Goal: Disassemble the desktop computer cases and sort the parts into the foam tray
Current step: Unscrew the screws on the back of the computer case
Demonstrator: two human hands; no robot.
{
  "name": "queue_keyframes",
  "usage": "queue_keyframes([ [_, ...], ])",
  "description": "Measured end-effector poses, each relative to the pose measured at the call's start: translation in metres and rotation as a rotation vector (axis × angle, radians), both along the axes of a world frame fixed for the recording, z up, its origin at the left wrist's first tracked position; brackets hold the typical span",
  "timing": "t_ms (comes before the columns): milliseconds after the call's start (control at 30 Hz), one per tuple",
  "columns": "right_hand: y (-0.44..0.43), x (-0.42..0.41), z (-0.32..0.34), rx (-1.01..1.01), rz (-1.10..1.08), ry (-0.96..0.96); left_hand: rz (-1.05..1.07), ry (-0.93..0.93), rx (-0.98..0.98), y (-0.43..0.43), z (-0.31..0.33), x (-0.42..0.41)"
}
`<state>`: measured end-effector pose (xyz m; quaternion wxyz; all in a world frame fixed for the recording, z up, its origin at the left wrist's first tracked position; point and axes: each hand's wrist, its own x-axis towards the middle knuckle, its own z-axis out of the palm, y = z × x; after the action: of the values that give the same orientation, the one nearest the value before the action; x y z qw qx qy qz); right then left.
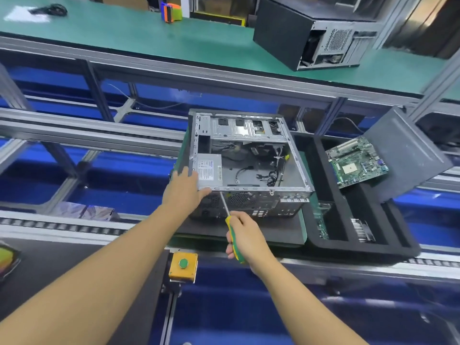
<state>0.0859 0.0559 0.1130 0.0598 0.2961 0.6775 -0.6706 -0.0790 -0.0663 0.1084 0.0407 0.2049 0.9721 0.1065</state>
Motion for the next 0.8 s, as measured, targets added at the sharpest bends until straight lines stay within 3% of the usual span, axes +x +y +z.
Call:
queue_keyframes([
  [67,0.001,-0.001,0.004,0.005,0.009,0.013,-0.183,0.142,-0.086,0.004,0.005,-0.008],
  [167,0.003,-0.002,0.007,0.075,0.026,0.006,-0.432,-0.019,-0.032,0.008,0.001,-0.012],
  [233,0.003,0.0,0.003,0.123,0.029,-0.003,-0.423,-0.082,-0.021,0.008,-0.005,-0.009],
  [433,-0.011,0.008,-0.013,0.129,0.014,-0.004,-0.348,0.015,0.017,0.013,-0.013,0.003],
  [800,-0.017,0.0,-0.016,0.159,-0.048,-0.003,-0.285,0.029,0.075,0.017,-0.023,0.0],
])
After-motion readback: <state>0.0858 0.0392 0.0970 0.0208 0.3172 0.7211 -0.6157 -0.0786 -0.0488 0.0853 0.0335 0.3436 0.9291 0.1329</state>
